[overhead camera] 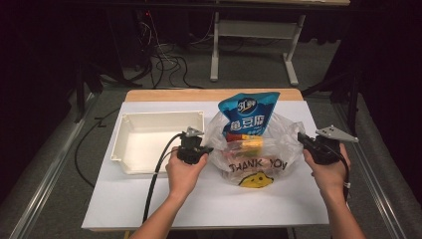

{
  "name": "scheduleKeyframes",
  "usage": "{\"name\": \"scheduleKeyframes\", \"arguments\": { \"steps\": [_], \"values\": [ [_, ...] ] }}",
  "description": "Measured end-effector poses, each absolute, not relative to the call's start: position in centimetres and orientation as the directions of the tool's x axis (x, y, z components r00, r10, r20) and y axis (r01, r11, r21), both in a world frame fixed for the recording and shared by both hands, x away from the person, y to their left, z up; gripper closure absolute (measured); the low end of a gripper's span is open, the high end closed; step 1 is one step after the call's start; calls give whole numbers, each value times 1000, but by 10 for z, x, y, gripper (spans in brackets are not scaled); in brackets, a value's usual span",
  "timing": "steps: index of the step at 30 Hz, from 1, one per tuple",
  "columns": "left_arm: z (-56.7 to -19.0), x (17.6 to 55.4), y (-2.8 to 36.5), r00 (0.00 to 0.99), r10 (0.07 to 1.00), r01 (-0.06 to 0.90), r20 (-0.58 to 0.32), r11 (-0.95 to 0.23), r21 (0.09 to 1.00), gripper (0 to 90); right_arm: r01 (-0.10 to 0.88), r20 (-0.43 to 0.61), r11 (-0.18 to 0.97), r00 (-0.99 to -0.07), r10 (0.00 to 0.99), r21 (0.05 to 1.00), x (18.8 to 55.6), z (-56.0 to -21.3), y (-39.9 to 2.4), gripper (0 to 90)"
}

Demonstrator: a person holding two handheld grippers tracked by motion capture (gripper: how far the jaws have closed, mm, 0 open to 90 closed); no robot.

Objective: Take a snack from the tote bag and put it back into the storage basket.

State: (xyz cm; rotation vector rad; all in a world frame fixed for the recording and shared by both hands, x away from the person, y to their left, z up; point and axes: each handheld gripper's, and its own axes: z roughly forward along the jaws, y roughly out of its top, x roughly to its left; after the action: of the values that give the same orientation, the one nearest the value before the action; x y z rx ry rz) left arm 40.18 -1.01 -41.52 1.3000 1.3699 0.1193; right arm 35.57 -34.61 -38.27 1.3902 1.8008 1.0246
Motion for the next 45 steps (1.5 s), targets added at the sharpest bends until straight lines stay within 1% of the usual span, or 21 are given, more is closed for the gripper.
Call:
{"name": "scheduleKeyframes", "arguments": {
  "steps": [7,8,9,11,13,17,19,23,26,29,30,33,34,37,38,40,41,42,43,44,45],
  "values": [
    [-434,387,-21,302,733,588,-609,360,725,900,512,-24,149,-243,970,846,356,-403,-348,897],
    [-441,379,-26,325,776,556,-541,306,773,900,522,-20,149,-244,969,840,357,-409,-349,897],
    [-443,375,-29,342,792,545,-505,271,793,900,531,-15,146,-244,970,834,358,-411,-350,898],
    [-448,368,-34,348,808,542,-475,240,806,900,542,-19,157,-251,968,826,359,-416,-350,898],
    [-452,367,-35,345,817,539,-462,231,810,900,551,-22,160,-247,969,819,360,-418,-350,898],
    [-472,367,-35,296,824,581,-482,245,776,900,582,-17,159,-243,970,798,366,-428,-351,897],
    [-483,366,-32,273,820,591,-503,269,761,900,591,-18,172,-258,966,788,366,-434,-351,891],
    [-483,369,-30,260,821,580,-509,288,762,900,628,-35,189,-250,968,755,368,-447,-351,897],
    [-480,370,-30,256,809,584,-529,306,752,896,674,-18,163,-217,976,721,371,-462,-351,900],
    [-473,367,-26,278,787,576,-551,322,752,828,695,-29,177,-218,975,697,372,-468,-348,900],
    [-465,363,-23,299,768,567,-566,334,753,772,684,-14,176,-236,972,708,371,-470,-349,833],
    [-446,357,-13,321,751,535,-576,358,765,639,624,7,143,-233,973,768,360,-461,-354,714],
    [-441,355,-10,330,741,529,-585,367,765,586,596,17,130,-234,972,793,355,-455,-356,645],
    [-417,350,2,358,715,488,-601,405,773,491,543,64,81,-244,968,836,342,-438,-361,544],
    [-412,350,5,368,710,480,-600,407,777,463,514,59,87,-262,963,854,337,-429,-363,499],
    [-397,350,10,375,685,466,-625,443,766,406,479,53,93,-282,958,873,329,-416,-364,446],
    [-397,350,10,375,685,466,-625,443,766,395,479,53,93,-282,958,873,329,-416,-364,446],
    [-386,351,13,385,662,455,-643,470,756,384,439,57,80,-290,955,895,322,-401,-365,405],
    [-379,353,13,393,651,441,-650,486,754,376,428,68,67,-292,954,901,320,-396,-365,392],
    [-374,355,12,400,639,437,-657,497,750,370,407,79,53,-300,951,912,318,-387,-364,384],
    [-374,355,12,400,639,437,-657,497,750,368,407,79,53,-300,951,912,318,-387,-364,384]
  ]
}}
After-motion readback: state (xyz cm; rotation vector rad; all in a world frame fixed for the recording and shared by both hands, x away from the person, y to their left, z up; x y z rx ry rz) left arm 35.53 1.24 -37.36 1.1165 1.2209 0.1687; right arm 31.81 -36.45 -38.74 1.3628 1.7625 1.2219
